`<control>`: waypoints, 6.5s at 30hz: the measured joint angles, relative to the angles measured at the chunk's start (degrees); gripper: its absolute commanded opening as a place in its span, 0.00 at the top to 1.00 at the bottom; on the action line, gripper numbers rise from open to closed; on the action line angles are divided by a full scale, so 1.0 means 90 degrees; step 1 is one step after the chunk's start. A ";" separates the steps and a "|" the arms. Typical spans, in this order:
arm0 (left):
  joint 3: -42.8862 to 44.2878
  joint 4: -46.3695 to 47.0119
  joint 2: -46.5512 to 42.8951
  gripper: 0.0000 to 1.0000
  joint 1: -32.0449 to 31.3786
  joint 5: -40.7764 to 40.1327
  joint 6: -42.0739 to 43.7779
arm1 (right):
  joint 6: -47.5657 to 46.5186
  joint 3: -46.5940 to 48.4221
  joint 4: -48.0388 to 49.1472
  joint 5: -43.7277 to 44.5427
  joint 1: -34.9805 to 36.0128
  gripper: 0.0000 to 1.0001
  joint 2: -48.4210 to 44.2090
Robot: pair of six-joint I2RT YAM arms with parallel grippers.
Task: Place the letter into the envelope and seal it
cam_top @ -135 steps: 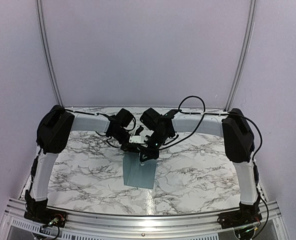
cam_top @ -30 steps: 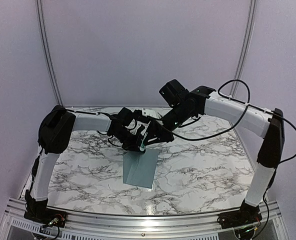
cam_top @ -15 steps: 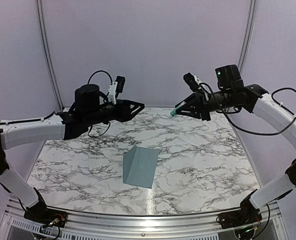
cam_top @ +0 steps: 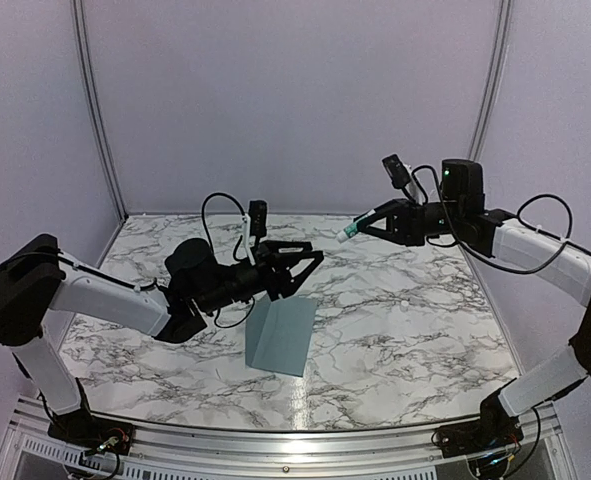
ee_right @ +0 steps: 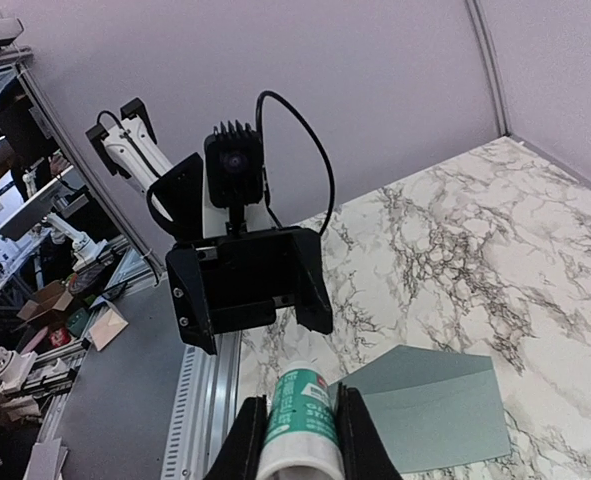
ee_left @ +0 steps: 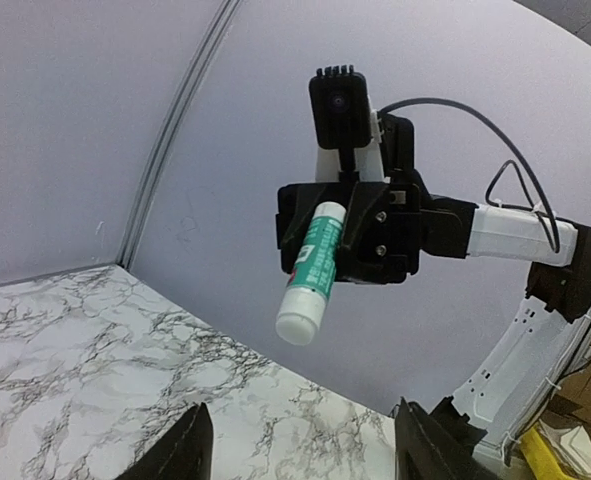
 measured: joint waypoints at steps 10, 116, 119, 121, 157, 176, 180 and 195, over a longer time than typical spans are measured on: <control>0.1214 0.0525 0.0906 0.47 -0.0121 0.0413 -0.0357 | 0.0865 -0.0194 0.0984 -0.0372 -0.0005 0.96 -0.0002; -0.0792 -0.1069 -0.1785 0.41 -0.0517 -0.1914 0.0937 | -0.3060 0.1020 -0.3067 0.2742 0.1518 0.94 0.0238; -0.0510 -0.0673 -0.1222 0.41 -0.0566 -0.1761 0.0833 | -0.2720 0.1020 -0.2851 0.2200 0.1387 0.94 0.0243; -0.0316 -0.0403 -0.0869 0.41 -0.0590 -0.1671 0.0729 | -0.2548 0.1015 -0.2739 0.1923 0.1360 0.93 0.0250; 0.0704 0.0177 0.0374 1.00 -0.0585 -0.0695 0.0117 | -0.1996 0.0610 -0.2193 0.0988 0.1358 0.56 0.0221; -0.0600 -0.5729 -0.2487 1.00 0.0877 -0.2305 -0.0503 | -0.3772 0.0291 -0.3011 0.2824 0.1428 0.56 0.0797; -0.0595 -0.6938 -0.2348 1.00 0.1035 -0.2458 -0.0614 | -0.3966 0.0347 -0.3118 0.3371 0.1693 0.59 0.1469; -0.0389 -0.7611 -0.0765 1.00 0.1379 -0.1234 -0.0729 | -0.4194 0.0962 -0.3334 0.4255 0.2193 0.90 0.3245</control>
